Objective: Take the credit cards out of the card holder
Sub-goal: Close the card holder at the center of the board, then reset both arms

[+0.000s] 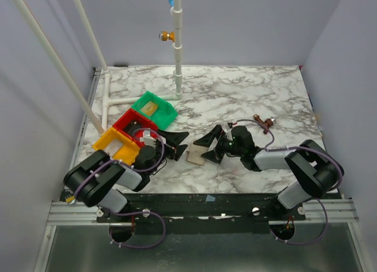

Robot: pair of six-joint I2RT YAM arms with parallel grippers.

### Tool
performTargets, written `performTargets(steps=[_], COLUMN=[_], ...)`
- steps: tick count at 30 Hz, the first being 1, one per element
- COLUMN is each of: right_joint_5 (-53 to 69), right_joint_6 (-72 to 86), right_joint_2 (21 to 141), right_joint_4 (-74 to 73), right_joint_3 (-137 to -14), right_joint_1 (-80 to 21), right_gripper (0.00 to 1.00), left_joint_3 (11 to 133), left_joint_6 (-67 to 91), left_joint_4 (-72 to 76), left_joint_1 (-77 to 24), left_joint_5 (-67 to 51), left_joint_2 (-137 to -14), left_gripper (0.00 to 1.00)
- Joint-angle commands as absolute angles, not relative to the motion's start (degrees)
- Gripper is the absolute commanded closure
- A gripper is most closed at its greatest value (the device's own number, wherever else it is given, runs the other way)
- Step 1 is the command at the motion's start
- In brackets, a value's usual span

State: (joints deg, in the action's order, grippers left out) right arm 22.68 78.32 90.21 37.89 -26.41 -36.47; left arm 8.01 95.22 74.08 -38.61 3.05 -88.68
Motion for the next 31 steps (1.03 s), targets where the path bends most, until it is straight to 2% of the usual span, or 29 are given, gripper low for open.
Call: performTargets(steps=[1, 8, 15, 22, 31], right_joint_5=[21.57, 15.49, 5.59, -3.40, -6.85], right_joint_6=[75.19, 67.37, 56.49, 47.90, 44.67], right_joint_2=[84.44, 74.77, 64.22, 56.90, 53.58], right_joint_4=[32.41, 19.89, 6.01, -3.25, -6.11], right_joint_3=[-28.62, -30.82, -35.08, -39.25, -40.87], right_joint_1=[-34.82, -32.85, -32.16, -32.17, -32.17], right_gripper=[0.00, 0.00, 0.00, 0.00, 0.00], left_joint_3=[10.11, 21.62, 36.44, 43.69, 45.03], left_joint_6=[87.61, 69.73, 51.89, 42.90, 39.10], left_joint_4=[55.31, 16.57, -9.59, -21.53, -23.55], left_joint_1=[-38.23, -38.23, -38.39, -38.41, -38.41], left_joint_5=[1.41, 6.40, 8.05, 8.05, 8.05], left_joint_2=[-75.44, -55.24, -50.83, -48.22, -46.58], left_gripper=[0.01, 0.01, 0.01, 0.01, 0.01])
